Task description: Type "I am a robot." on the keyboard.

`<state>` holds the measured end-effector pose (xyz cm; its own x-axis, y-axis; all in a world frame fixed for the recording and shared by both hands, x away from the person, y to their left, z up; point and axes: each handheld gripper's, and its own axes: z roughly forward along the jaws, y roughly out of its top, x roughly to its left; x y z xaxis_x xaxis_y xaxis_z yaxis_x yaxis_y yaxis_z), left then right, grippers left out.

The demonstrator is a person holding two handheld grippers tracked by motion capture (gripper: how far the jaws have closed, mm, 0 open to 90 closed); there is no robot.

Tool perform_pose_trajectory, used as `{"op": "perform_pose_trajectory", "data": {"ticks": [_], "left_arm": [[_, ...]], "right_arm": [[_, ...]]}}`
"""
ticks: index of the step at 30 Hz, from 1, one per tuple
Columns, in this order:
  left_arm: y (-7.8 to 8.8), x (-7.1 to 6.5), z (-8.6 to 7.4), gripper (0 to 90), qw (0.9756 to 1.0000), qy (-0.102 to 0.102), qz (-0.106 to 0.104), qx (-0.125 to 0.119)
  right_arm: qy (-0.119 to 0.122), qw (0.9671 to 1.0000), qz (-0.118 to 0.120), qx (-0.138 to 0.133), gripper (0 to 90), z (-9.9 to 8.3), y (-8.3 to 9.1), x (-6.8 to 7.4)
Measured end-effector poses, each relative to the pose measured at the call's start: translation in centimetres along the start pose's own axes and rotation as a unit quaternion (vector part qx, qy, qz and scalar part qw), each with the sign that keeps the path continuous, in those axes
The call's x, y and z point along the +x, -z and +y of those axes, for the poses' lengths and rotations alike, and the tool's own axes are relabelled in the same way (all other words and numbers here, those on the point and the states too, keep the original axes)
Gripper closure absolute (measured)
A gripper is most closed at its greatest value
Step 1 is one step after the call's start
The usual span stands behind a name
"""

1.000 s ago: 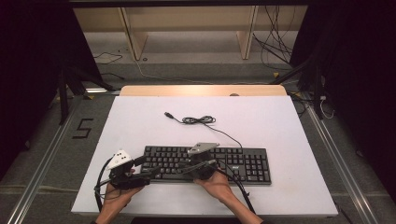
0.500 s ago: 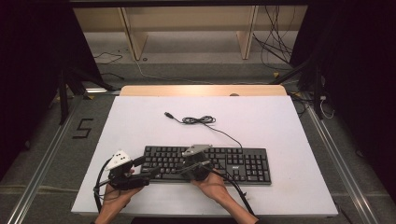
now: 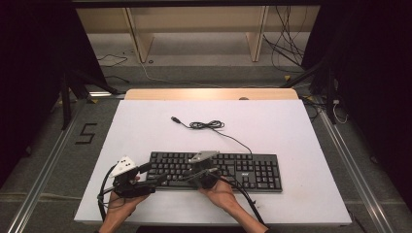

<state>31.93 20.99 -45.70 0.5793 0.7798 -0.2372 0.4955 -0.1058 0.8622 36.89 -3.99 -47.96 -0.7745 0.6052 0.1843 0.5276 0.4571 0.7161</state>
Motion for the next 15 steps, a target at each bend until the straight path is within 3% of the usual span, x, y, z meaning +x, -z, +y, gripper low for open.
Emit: {"op": "perform_pose_trajectory", "data": {"ticks": [6, 9, 15], "left_arm": [[0.0, 0.0, 0.0, 25.4, 1.0, 0.001, 0.0, 0.0], [0.0, 0.0, 0.0, 25.4, 1.0, 0.0, -0.001, 0.0], [0.0, 0.0, 0.0, 25.4, 1.0, 0.0, 0.0, 0.0]], "right_arm": [[-0.023, 0.999, 0.003, -0.039, 89.7, 0.6, 1.8, -1.1], [-0.029, 0.9985, 0.001, -0.046, 88.1, 0.7, 2.3, -1.5], [-0.032, 0.9977, 0.005, -0.059, 77.6, 0.7, 3.2, -2.0]]}}
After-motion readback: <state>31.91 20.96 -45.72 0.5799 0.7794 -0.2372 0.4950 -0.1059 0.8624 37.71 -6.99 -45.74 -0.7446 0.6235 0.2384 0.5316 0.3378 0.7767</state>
